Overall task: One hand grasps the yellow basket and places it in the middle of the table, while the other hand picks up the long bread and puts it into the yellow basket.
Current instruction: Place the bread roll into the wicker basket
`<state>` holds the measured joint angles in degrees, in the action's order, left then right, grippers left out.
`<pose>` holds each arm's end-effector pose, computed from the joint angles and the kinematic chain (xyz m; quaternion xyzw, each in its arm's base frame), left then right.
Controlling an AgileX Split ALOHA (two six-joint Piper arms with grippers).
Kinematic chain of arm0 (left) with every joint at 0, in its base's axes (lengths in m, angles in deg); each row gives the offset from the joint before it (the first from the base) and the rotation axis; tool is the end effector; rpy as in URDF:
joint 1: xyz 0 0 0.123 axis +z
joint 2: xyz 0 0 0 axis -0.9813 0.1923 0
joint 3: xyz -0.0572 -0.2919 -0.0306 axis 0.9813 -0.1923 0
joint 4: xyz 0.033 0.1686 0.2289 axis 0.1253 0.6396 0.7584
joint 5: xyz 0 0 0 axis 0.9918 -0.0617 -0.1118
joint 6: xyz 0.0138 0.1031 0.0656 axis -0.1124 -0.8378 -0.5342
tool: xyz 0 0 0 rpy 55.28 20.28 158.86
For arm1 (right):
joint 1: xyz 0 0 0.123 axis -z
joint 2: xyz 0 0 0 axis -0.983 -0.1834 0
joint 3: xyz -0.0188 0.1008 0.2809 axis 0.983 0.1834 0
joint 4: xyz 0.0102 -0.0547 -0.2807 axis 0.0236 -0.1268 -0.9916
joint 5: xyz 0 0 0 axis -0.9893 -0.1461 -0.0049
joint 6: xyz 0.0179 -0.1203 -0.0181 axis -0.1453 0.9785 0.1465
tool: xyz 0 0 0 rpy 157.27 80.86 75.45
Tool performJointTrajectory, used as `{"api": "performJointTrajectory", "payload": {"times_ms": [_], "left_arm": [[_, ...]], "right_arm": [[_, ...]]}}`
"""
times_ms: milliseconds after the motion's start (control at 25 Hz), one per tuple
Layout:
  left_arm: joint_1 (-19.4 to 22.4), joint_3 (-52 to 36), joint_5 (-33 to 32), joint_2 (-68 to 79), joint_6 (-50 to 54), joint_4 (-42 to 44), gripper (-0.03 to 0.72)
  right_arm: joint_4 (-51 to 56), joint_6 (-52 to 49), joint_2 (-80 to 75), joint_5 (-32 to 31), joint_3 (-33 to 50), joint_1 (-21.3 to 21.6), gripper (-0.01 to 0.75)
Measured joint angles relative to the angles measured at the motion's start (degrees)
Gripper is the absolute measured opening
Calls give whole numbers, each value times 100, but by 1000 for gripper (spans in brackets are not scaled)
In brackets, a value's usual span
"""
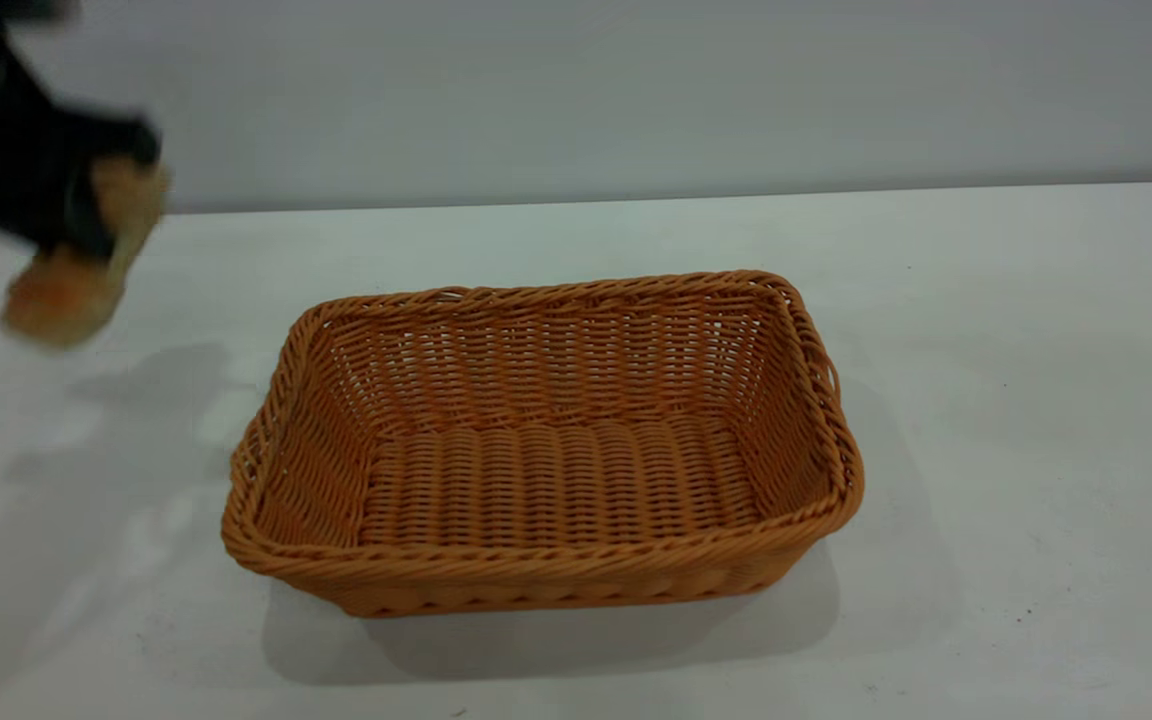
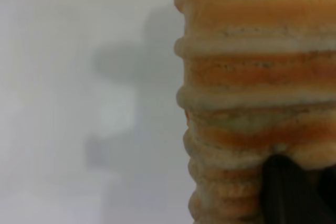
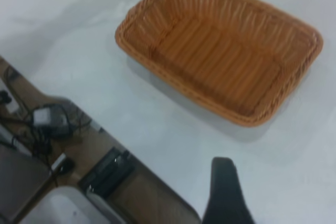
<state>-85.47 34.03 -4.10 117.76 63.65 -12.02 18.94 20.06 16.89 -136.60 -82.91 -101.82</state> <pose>0.4239 -0.0504 0.1530 -0.0054 0.9556 -0.0423 0.2917 0.1439 0.1018 0.3843 -0.2891 0.8619 0.2006 0.3651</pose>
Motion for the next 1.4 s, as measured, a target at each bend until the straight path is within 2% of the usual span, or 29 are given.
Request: {"api": "performJointTrajectory", "payload": {"times_ms": [240, 400, 600, 760, 880, 960, 1080, 1200, 1280, 1400], "left_arm": [[-1287, -6, 138, -327, 0, -121, 80], [-1991, -6, 310, -127, 0, -147, 80], [-2546, -6, 472, 388, 0, -147, 80], [-2639, -6, 666, 832, -5, -141, 91], [-2639, -6, 825, 1119, -5, -131, 168], [-2639, -6, 879, 1204, -5, -131, 263], [-2639, -6, 924, 1175, -5, -131, 447], [-2639, -6, 746, 989, -40, -108, 581], [-2639, -6, 497, 765, -199, 52, 621], [-2639, -6, 50, 241, -383, 516, 626]], "right_arm": [[0, 0, 0, -136, 0, 0, 519], [-6, 0, 0, -217, 0, 0, 519], [-36, 0, 0, -321, 0, 0, 519], [-42, 0, 11, -393, 0, 0, 519], [-47, 0, 148, -433, 0, 0, 519], [-67, 0, 321, -433, 0, 0, 519], [-178, -120, 649, -438, 0, 0, 519], [-390, -343, 940, -459, 0, 0, 519], [-547, -482, 1081, -515, 0, 0, 519], [-758, -621, 1229, -675, 0, 0, 519]]}}
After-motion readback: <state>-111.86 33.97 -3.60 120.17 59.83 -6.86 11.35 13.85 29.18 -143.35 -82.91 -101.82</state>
